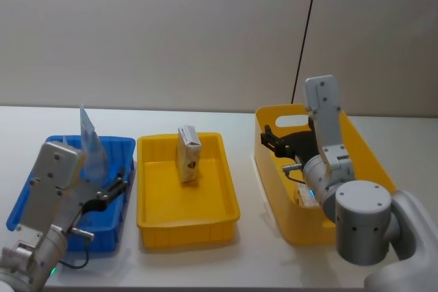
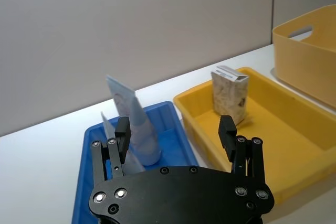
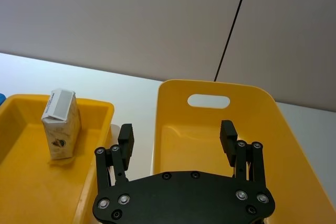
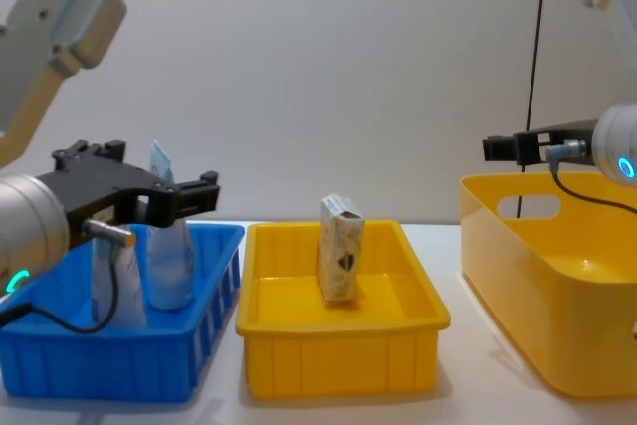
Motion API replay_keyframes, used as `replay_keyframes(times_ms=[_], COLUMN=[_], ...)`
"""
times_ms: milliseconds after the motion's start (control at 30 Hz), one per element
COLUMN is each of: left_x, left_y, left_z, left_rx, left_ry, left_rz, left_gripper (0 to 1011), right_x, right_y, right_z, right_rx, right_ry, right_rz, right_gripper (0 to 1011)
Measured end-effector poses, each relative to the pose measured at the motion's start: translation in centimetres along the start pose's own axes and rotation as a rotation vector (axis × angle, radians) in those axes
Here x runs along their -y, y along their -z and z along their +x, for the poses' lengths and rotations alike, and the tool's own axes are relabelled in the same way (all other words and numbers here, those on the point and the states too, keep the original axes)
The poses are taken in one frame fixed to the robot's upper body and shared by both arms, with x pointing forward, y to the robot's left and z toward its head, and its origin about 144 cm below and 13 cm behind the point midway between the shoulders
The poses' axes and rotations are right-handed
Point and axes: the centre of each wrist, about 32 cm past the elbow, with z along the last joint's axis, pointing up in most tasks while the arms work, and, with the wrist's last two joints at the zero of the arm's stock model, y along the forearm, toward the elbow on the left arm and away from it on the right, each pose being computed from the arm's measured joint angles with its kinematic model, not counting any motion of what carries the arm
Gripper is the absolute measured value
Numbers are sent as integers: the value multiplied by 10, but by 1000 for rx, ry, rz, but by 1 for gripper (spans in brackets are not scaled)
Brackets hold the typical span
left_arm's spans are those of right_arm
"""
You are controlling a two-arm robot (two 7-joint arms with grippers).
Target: Bimanual collaborative sorting of washing and personal care products
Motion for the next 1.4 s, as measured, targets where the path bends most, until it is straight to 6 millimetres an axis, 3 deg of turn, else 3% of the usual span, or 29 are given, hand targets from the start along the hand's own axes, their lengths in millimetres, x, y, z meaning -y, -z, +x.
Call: replay_keyframes(times_ms=[667,1400], left_x=[7,43], left_y=[19,46], left_z=[17,27], left_rx=[-57,-155], left_ry=[-117,-139], left_rz=[62,107], left_gripper=[1001,1001], right_x=[1,1], right_y=[-1,-1], right_z=[0,-1], right_rx=[1,1], right_ry=[-2,-2], right_rz=[4,5], right_gripper=[1004,1004])
